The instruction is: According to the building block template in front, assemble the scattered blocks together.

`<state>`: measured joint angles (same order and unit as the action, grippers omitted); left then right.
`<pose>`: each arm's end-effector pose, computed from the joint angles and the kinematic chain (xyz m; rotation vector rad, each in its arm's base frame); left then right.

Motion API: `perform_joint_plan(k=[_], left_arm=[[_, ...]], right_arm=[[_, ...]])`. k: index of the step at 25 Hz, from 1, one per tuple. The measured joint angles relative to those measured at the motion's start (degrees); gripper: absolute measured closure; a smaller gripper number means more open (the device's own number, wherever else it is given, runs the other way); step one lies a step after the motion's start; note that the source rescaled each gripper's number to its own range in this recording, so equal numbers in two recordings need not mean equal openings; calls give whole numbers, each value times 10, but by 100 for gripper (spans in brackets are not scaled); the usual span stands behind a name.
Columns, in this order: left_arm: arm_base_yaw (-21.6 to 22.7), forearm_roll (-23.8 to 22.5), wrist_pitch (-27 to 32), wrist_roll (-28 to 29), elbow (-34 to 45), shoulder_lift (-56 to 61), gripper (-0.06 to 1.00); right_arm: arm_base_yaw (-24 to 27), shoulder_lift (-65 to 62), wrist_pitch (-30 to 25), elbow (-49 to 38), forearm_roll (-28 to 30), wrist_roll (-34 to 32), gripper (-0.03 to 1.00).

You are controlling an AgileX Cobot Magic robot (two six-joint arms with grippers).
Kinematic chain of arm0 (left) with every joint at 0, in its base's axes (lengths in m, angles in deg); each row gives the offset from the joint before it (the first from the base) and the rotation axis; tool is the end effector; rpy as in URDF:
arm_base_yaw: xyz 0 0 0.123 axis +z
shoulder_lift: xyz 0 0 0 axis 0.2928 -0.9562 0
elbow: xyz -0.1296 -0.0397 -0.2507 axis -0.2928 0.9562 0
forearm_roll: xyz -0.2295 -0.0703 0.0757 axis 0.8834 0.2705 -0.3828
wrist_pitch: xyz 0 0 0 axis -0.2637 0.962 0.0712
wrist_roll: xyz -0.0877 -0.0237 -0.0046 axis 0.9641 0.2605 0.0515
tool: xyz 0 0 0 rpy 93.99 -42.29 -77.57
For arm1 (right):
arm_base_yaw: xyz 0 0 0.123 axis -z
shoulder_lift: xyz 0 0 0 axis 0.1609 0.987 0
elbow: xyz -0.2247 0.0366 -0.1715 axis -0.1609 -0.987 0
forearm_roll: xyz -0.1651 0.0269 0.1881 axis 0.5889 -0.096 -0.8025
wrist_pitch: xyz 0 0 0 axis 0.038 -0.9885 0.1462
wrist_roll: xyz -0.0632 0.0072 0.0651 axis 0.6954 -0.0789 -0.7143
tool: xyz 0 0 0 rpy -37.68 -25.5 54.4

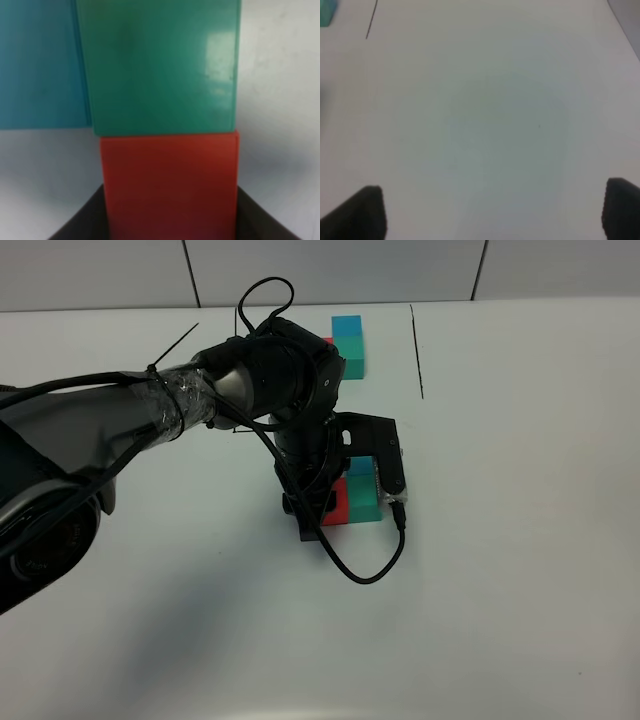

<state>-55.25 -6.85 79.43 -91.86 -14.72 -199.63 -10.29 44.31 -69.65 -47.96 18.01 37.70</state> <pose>0.3619 -0.2811 0.1278 2.0756 2.1563 0.0739 -0.0073 -0.0055 0.2773 0.0266 2.0455 -0.0441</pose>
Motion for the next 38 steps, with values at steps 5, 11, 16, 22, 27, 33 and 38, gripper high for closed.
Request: perform_joint_plan(k=[5,11,16,22,27,33,38], left_arm=[[0,0,0,0,0,0,94],[0,0,1,0,0,0,88],[0,-12,18,0,0,-1,34],[-1,-26,68,0,-1,26,8],[-1,-25,74,25,-3,75,7],[26,-24,74,105,-3,125,7],[97,-25,80,190,-3,158,7]], right_arm=[[0,0,0,0,0,0,11],[0,0,0,0,0,0,11],[0,0,0,0,0,0,11],[0,0,0,0,0,0,11],[0,0,0,0,0,0,11],[0,0,0,0,0,0,11],[0,0,0,0,0,0,11]])
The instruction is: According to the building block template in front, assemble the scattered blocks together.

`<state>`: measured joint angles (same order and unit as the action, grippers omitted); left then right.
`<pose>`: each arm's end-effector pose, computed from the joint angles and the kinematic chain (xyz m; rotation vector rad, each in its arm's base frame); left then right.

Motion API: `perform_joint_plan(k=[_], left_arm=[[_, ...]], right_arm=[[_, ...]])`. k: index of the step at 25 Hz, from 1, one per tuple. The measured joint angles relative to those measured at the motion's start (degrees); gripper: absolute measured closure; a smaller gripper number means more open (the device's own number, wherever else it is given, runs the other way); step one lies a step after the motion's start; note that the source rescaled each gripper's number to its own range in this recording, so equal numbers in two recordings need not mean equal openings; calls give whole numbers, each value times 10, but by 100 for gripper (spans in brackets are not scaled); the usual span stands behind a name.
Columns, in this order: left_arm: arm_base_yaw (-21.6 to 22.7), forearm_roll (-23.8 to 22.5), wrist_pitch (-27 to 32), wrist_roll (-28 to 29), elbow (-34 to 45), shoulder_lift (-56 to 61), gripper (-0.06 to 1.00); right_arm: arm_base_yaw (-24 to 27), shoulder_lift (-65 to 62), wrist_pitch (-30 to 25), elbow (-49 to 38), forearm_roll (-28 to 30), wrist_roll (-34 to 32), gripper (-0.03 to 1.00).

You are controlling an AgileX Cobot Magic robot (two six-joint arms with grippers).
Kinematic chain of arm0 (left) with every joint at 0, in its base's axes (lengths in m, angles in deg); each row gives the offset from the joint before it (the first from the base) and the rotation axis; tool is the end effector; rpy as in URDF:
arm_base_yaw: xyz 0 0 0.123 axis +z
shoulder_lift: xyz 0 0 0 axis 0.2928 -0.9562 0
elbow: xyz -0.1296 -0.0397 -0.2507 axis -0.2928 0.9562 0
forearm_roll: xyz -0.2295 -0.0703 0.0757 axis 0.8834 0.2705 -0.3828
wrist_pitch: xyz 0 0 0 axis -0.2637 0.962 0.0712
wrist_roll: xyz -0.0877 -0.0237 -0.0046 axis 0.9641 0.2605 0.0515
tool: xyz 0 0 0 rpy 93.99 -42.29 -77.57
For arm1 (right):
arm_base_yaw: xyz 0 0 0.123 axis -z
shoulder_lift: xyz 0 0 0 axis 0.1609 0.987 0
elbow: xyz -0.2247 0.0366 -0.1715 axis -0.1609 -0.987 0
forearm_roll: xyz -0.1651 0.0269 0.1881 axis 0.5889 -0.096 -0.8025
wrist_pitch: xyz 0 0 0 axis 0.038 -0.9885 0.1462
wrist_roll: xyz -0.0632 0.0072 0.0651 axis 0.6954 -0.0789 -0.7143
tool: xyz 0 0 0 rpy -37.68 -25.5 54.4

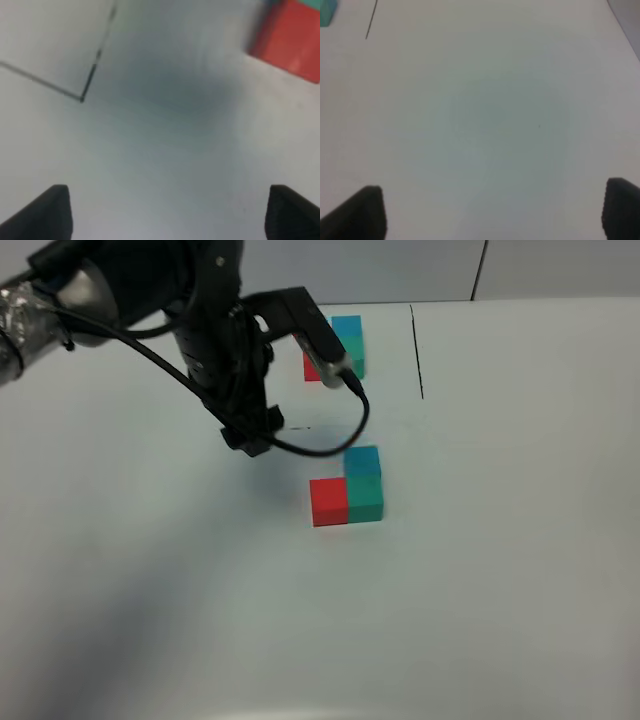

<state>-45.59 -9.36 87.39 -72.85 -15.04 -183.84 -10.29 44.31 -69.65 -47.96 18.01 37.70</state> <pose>0.3796 -0.1989 0.2496 1.4133 2.4704 0.1195 -0.0073 -0.0055 0.2773 0.0266 2.0455 -0.0441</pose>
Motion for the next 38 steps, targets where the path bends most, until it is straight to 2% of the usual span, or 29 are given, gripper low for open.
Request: perform_joint_plan(k=[7,13,16,21,25,28,33,38], left_arm=[[118,2,5,85,0,66,7],[188,49,-4,115,29,145,7],[196,42,-20,147,77,196,7],[196,-11,-65,220,193,312,7],[196,-40,-71,273,278,431,7],[196,-40,-66,293,324,517,7],[196,-33,-24,301,385,656,7],[196,3,5,302,452,779,7]], right_arm=[[0,0,0,0,0,0,11],[0,0,0,0,0,0,11],[0,0,0,0,0,0,11],[0,0,0,0,0,0,11],[0,0,0,0,0,0,11],[0,0,0,0,0,0,11],[0,0,0,0,0,0,11],[0,0,0,0,0,0,11]])
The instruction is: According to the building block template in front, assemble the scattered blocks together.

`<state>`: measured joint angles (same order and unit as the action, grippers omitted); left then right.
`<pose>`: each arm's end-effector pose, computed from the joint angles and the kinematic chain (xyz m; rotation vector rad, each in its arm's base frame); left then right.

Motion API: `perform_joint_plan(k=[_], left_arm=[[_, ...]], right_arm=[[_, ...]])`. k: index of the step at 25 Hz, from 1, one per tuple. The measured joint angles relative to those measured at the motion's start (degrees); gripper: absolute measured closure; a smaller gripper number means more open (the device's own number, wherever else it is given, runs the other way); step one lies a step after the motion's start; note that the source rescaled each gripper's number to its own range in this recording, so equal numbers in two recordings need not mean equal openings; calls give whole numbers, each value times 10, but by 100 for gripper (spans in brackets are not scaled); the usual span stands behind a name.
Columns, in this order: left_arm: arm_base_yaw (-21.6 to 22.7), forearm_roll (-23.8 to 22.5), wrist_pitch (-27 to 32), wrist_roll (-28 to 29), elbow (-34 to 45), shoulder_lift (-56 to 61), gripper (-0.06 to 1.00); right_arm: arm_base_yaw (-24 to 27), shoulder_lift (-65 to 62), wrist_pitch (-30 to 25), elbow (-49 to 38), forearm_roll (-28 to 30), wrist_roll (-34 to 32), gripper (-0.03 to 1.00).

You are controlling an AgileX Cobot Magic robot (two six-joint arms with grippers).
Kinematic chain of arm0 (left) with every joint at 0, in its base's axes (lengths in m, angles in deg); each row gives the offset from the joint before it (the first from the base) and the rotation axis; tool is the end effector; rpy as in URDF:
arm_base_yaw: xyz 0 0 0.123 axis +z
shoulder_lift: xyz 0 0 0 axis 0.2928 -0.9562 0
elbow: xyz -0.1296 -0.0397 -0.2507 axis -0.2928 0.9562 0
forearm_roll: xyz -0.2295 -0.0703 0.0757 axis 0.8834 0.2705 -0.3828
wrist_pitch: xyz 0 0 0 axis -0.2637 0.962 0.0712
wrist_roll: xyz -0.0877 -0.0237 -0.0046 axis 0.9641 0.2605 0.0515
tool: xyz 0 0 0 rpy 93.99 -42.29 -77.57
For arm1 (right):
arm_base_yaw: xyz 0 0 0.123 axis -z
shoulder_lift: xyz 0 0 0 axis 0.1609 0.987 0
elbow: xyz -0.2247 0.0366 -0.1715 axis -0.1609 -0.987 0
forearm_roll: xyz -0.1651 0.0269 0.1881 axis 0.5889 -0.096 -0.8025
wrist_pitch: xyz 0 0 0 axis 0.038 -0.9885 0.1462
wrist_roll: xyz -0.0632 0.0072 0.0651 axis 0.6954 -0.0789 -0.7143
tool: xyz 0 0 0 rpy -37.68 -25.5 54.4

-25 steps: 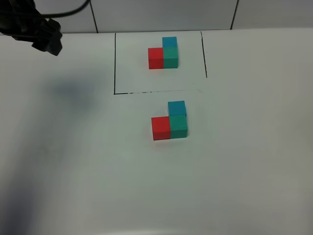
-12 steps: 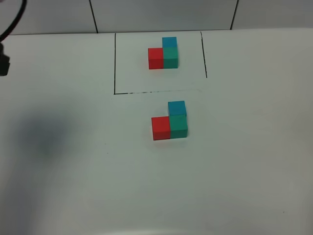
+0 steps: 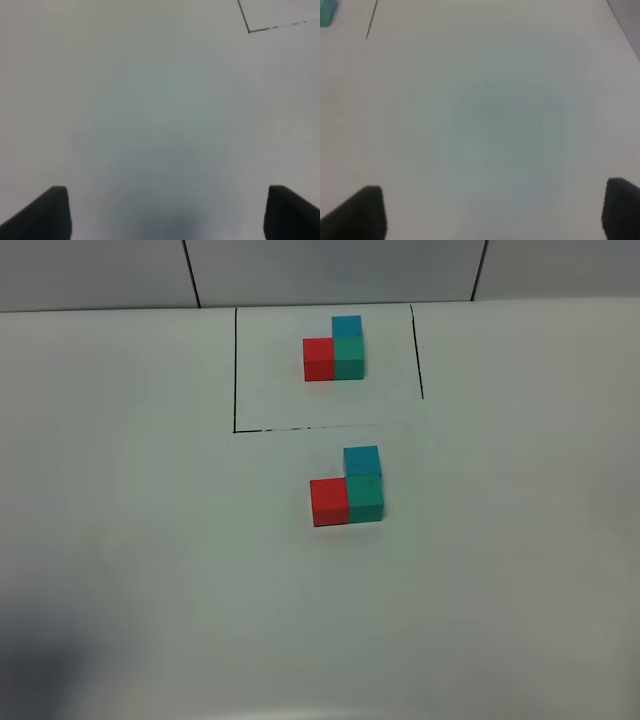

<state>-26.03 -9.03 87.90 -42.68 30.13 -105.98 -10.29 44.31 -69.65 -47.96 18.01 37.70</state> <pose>0.0902 -0.0078 0.3747 0.1673 2.2765 0.0109 -0.0073 -0.0055 0.2773 0.0266 2.0455 -0.0441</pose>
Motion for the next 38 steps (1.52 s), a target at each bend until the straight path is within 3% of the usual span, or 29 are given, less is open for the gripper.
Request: perform_joint_plan(k=[5,16,38], left_arm=[[0,46,6,-1,88,107,7],[0,84,5,-39,235,296,7],[0,97,3,-58,240,370,7]], right_arm=[[0,0,0,0,0,0,11],[0,0,0,0,0,0,11],[0,0,0,0,0,0,11]])
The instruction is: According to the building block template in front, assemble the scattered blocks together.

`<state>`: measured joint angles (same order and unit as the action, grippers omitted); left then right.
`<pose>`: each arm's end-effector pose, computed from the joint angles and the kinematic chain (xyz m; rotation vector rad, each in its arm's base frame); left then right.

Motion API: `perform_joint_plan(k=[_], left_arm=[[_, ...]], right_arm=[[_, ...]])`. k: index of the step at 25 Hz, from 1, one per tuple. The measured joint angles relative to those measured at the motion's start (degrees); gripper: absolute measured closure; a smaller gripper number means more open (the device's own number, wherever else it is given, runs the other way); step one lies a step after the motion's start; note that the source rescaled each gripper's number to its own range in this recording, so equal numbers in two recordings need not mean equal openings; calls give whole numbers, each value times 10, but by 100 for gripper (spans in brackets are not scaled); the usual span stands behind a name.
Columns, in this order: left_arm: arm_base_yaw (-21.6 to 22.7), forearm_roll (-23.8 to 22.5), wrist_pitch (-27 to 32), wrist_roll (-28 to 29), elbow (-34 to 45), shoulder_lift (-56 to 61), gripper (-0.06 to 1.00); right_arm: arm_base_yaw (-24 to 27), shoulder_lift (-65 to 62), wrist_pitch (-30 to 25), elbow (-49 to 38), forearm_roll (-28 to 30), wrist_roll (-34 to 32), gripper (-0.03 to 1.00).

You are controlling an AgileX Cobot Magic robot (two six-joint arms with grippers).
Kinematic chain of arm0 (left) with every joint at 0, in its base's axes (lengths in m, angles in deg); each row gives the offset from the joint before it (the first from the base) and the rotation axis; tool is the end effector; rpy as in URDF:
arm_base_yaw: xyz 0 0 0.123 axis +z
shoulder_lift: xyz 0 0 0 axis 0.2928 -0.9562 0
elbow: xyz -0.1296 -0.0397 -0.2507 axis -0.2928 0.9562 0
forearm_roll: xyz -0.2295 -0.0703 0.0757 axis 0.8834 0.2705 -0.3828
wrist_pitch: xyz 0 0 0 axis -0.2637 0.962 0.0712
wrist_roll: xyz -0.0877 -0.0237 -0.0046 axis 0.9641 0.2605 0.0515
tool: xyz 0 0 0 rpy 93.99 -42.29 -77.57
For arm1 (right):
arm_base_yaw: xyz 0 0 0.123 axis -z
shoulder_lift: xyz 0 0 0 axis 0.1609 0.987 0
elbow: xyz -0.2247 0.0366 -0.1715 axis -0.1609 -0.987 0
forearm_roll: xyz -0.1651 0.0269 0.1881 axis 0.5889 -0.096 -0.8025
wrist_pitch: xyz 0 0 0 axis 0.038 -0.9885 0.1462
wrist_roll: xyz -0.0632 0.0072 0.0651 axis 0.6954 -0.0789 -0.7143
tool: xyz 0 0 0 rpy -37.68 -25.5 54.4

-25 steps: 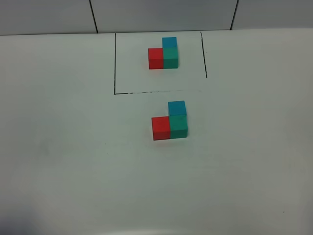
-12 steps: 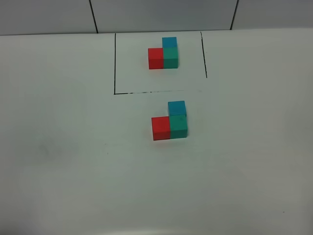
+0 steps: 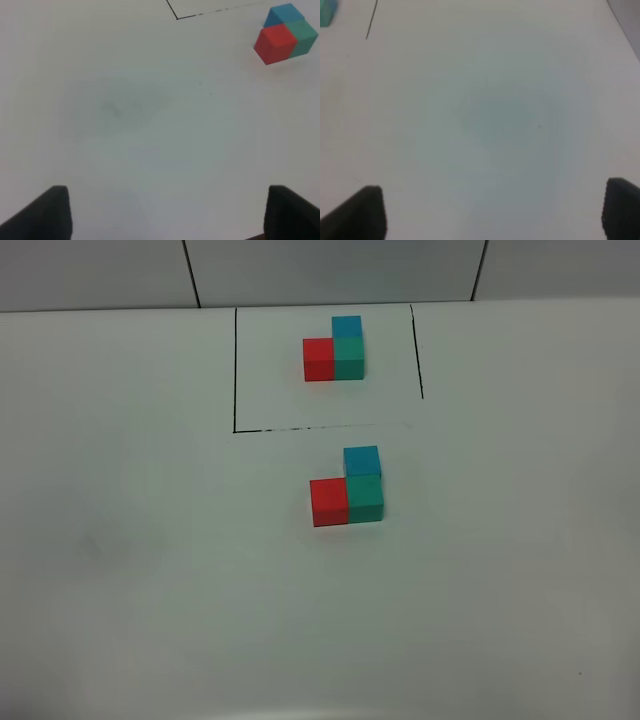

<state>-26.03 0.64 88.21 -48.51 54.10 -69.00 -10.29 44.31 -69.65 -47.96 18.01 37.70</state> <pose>-0.0093 -0.0058 0.2765 0.2574 2.0485 -0.1495 -0.0073 -0.0055 0.2773 0.0266 2.0455 -0.0441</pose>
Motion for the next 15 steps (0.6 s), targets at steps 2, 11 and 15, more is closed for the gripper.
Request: perform_joint_plan(k=[2,11,15], left_arm=[[1,0,0,0,0,0,7],[97,0,0,6,0,0,7],[101,0,0,9,0,0,7]], right_arm=[[0,0,0,0,0,0,11],[0,0,0,0,0,0,11],[0,0,0,0,0,0,11]])
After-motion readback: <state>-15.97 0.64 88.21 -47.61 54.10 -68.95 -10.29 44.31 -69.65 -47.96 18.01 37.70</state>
